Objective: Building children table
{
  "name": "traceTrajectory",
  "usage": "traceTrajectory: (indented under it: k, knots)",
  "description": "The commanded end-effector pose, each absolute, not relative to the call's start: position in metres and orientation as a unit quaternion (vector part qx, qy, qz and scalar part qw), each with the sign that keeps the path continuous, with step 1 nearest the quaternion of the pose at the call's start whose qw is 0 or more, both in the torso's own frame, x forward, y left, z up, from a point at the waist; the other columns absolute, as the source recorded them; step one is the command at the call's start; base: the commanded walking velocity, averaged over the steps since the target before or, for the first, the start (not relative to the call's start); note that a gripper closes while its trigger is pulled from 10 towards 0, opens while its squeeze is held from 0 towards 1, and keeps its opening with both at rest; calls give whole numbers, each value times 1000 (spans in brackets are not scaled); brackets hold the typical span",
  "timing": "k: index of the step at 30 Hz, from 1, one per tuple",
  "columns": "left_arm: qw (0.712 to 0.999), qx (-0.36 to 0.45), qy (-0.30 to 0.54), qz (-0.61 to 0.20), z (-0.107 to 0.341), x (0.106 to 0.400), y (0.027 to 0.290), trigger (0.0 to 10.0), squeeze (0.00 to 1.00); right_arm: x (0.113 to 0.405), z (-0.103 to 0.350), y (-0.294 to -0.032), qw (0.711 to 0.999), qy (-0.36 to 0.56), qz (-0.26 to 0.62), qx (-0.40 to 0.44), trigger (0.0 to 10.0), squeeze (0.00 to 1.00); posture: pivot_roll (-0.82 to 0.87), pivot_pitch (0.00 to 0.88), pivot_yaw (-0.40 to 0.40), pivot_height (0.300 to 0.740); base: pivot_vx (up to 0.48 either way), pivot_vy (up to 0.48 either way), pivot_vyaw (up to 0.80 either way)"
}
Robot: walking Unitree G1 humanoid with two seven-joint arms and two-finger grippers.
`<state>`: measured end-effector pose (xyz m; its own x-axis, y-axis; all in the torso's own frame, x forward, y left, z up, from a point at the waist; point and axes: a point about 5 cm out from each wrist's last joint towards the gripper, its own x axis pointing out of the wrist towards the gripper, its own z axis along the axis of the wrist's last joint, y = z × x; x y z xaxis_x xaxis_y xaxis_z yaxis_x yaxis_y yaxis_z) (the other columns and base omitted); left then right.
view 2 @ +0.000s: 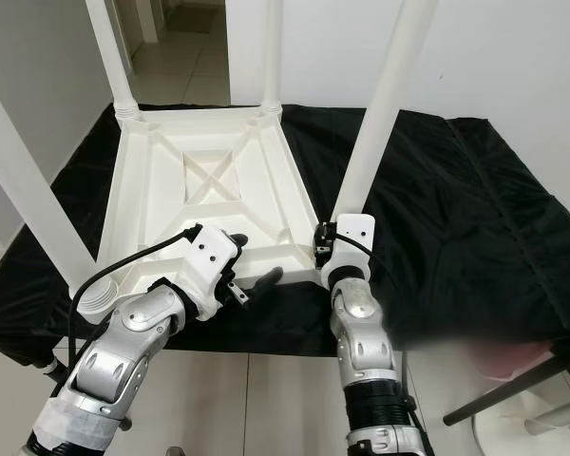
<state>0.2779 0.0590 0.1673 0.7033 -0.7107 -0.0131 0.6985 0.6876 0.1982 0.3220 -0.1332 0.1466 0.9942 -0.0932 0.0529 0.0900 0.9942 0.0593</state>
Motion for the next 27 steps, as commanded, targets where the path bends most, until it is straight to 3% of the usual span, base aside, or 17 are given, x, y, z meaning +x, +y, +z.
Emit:
traceTrajectory:
  k: [1, 5, 6, 7, 8, 21, 22, 27]
  knots:
    - [926, 96, -29, -363, 163, 278, 60, 10000, 0, 320, 137, -133, 997, 0, -61, 41, 10000, 0, -3, 30, -35, 740, 0, 0, 0]
    - [927, 98, -29, -362, 163, 279, 61, 10000, 0, 319, 143, -135, 997, -13, -65, 45, 10000, 0, 0, 27, -39, 740, 0, 0, 0]
    - [927, 97, -27, -362, 162, 279, 61, 10000, 0, 319, 145, -137, 997, -20, -69, 40, 10000, 333, -1, 25, -39, 740, 0, 0, 0]
    - [927, 96, -27, -362, 162, 279, 61, 10000, 0, 318, 147, -139, 996, -24, -72, 36, 10000, 333, -1, 25, -39, 740, 0, 0, 0]
    - [927, 95, -26, -363, 162, 279, 61, 10000, 0, 317, 148, -140, 996, -28, -70, 37, 10000, 1000, -2, 22, -38, 740, 0, 0, 0]
    - [925, 104, -22, -366, 159, 278, 61, 10000, 0, 318, 157, -148, 998, -60, -14, 28, 10000, 1000, 2, 6, -40, 740, 0, 0, 0]
    - [924, 105, -20, -366, 157, 278, 61, 10000, 0, 318, 157, -151, 998, -60, 9, 17, 10000, 0, 2, 5, -41, 740, 0, 0, 0]
    - [923, 105, -15, -369, 155, 277, 60, 10000, 0, 318, 159, -159, 994, -74, 79, -13, 10000, 0, -1, 5, -43, 740, 0, 0, 0]
